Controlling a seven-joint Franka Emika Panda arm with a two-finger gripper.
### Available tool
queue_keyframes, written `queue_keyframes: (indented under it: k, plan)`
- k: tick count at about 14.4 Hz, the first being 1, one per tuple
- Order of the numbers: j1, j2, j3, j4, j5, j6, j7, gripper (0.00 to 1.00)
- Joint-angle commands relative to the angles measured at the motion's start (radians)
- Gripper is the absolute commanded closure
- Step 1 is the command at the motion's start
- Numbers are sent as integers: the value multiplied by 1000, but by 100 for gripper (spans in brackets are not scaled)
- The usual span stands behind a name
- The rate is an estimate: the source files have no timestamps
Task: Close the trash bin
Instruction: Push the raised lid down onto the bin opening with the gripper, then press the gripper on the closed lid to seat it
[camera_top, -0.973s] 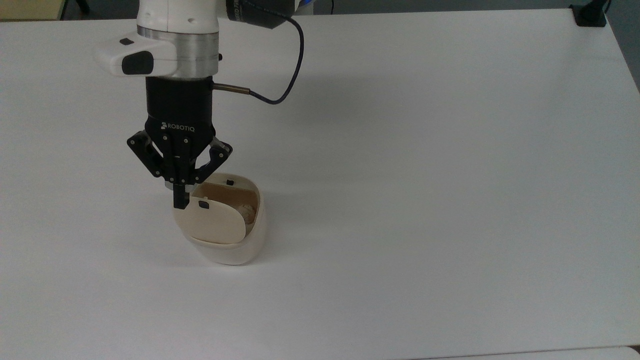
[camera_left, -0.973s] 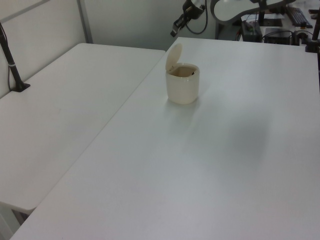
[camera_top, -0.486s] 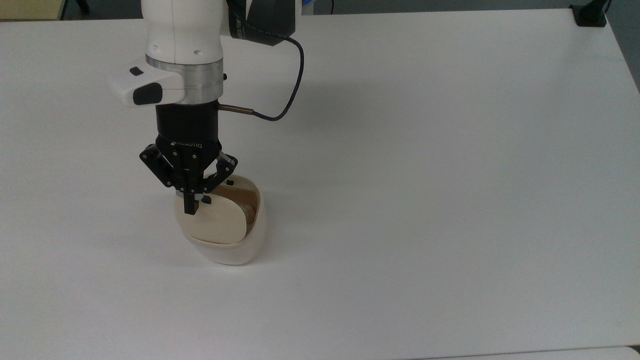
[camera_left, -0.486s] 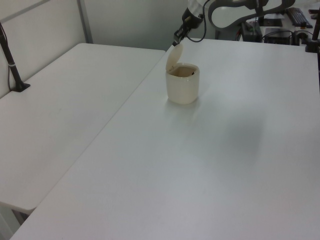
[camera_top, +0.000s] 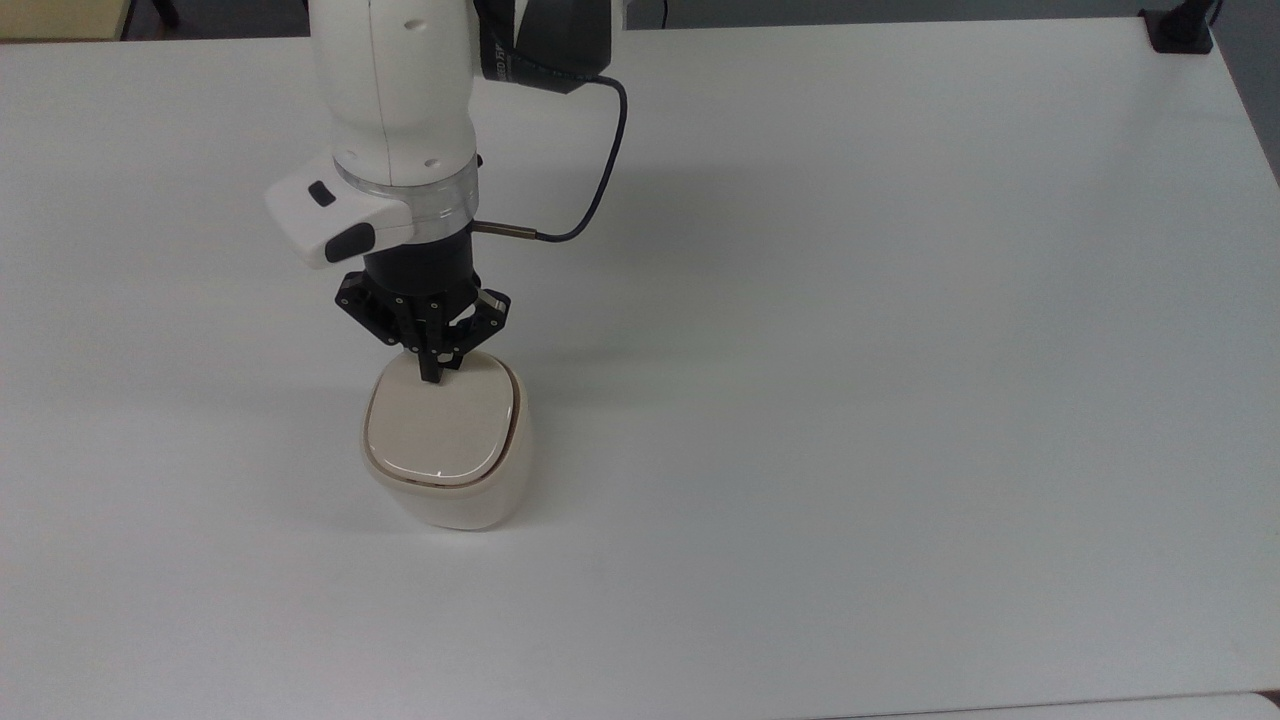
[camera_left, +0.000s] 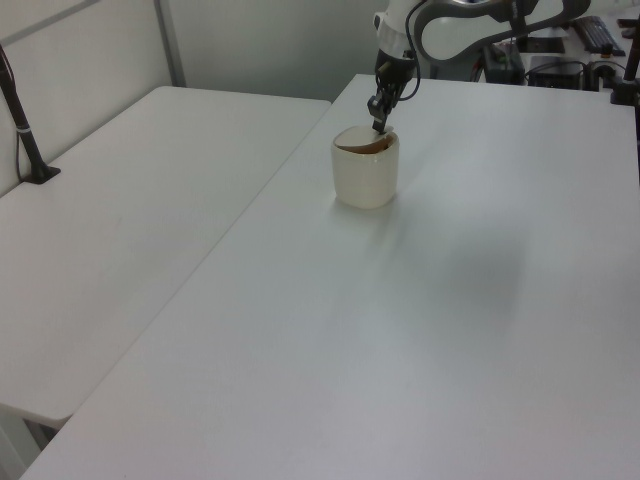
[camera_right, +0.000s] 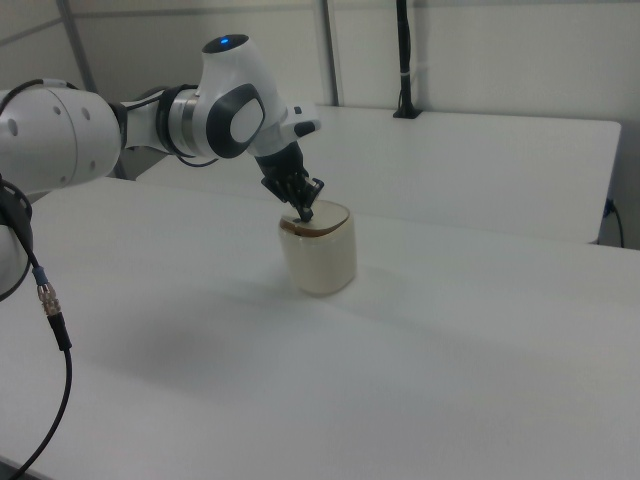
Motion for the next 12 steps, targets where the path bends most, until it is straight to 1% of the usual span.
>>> queue_keyframes:
  k: [1, 2, 7, 12]
  plan:
    - [11, -13, -3, -44, -8, -24, -21, 100]
    - [26, -10, -5, -50, -10, -23, -21, 100]
    - [26, -7, -3, -61, -10, -18, -23, 100]
    - [26, 18, -5, -61, -10, -17, -21, 100]
